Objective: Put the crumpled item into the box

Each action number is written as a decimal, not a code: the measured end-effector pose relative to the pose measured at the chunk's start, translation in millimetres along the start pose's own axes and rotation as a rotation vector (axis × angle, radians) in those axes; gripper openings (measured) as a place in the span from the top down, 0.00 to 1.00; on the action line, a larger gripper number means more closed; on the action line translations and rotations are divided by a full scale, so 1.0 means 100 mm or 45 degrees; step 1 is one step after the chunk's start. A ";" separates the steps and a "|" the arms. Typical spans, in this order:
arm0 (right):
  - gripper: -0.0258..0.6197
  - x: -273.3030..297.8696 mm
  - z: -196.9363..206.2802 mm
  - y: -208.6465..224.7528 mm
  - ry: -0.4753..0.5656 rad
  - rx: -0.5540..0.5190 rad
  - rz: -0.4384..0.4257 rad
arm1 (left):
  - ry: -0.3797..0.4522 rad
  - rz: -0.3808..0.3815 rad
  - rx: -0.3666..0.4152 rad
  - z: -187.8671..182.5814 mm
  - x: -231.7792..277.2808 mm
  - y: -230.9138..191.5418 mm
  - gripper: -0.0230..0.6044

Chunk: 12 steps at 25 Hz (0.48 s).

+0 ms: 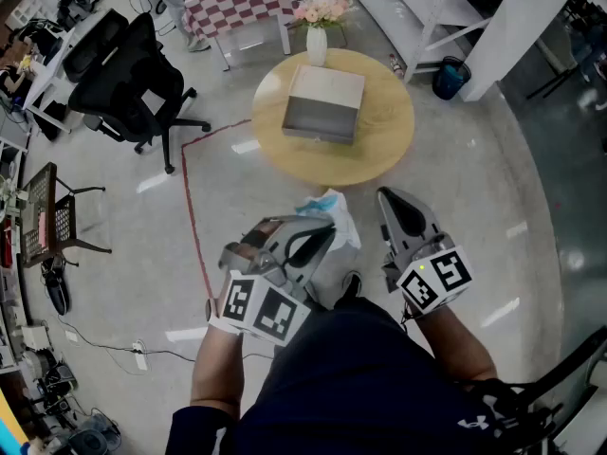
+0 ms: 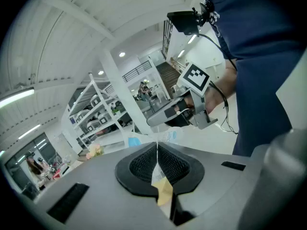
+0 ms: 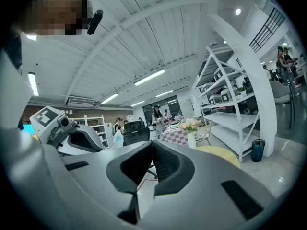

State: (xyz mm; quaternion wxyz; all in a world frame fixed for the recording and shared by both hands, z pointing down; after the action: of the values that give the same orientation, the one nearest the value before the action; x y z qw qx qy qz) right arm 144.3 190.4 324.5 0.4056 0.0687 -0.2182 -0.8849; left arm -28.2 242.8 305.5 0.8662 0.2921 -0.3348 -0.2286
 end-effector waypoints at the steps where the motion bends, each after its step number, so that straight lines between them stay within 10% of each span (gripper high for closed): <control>1: 0.94 0.00 -0.01 -0.01 -0.004 0.002 -0.002 | -0.001 0.000 -0.001 0.00 -0.01 -0.02 0.93; 12: 0.94 0.09 0.00 -0.13 0.015 0.035 -0.002 | 0.005 0.026 0.010 0.17 -0.07 -0.06 0.93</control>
State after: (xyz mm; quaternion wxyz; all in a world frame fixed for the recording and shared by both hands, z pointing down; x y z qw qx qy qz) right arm 129.1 191.6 319.4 0.4051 0.0797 -0.2278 -0.8819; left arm -46.7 237.0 309.1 0.8680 0.2924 -0.3370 -0.2179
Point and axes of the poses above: the fingertips, and each gripper's own axes: x forward along the fingers, y to its right, z out of its underside, the point moved 8 cm from there along -x, backward along the fingers, and after that the axes turned 14 degrees about x, right-handed, at the moved point
